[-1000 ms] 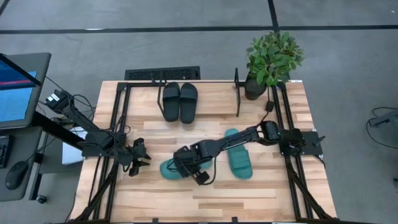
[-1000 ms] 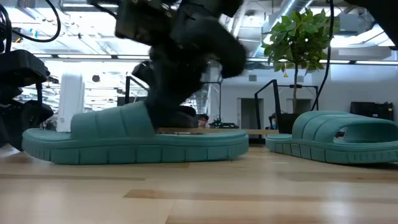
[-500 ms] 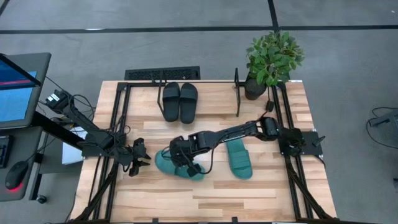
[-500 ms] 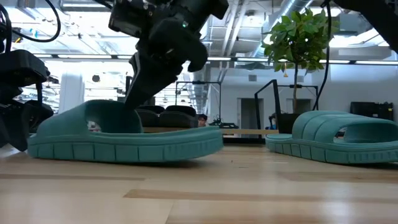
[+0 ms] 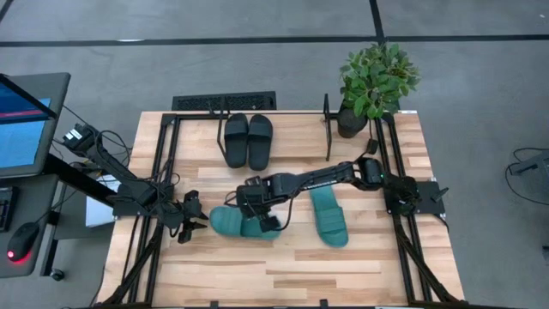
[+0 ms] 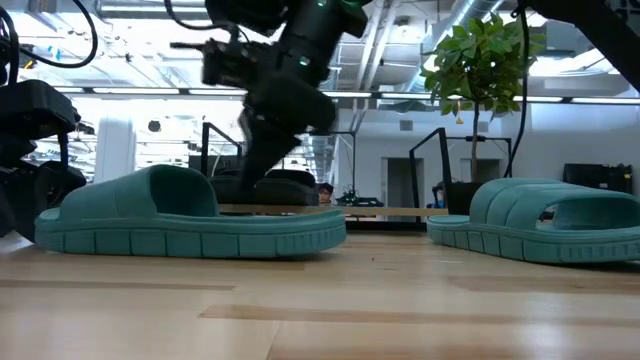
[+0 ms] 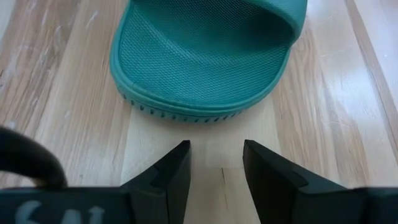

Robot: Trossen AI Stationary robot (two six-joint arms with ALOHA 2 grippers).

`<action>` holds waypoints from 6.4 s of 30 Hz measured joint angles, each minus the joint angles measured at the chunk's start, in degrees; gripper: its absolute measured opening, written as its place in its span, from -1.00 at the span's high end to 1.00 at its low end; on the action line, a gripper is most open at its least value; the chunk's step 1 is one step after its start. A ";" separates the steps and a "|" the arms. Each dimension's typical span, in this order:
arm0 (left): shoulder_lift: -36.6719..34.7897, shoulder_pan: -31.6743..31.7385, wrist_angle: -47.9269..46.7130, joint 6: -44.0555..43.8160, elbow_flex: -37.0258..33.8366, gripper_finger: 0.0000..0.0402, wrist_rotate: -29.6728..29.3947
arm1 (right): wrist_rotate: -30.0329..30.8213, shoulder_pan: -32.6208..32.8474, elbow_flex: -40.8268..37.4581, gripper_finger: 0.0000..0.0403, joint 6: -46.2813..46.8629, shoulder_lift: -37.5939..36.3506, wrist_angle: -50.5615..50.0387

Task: Pick and place slides into the shelf
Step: Put the left green slide on the shelf

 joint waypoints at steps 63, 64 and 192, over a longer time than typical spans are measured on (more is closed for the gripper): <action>0.02 -0.01 0.02 0.00 0.00 0.33 -0.02 | -0.37 9.22 -0.04 1.00 5.99 -0.02 -17.99; 0.01 -0.02 0.03 0.00 0.00 0.33 -0.02 | -0.37 9.19 -0.04 1.00 5.99 -0.02 -17.95; 0.00 -0.02 -0.04 0.00 0.02 0.33 0.00 | 27.89 17.42 19.31 0.43 43.45 -0.48 -16.24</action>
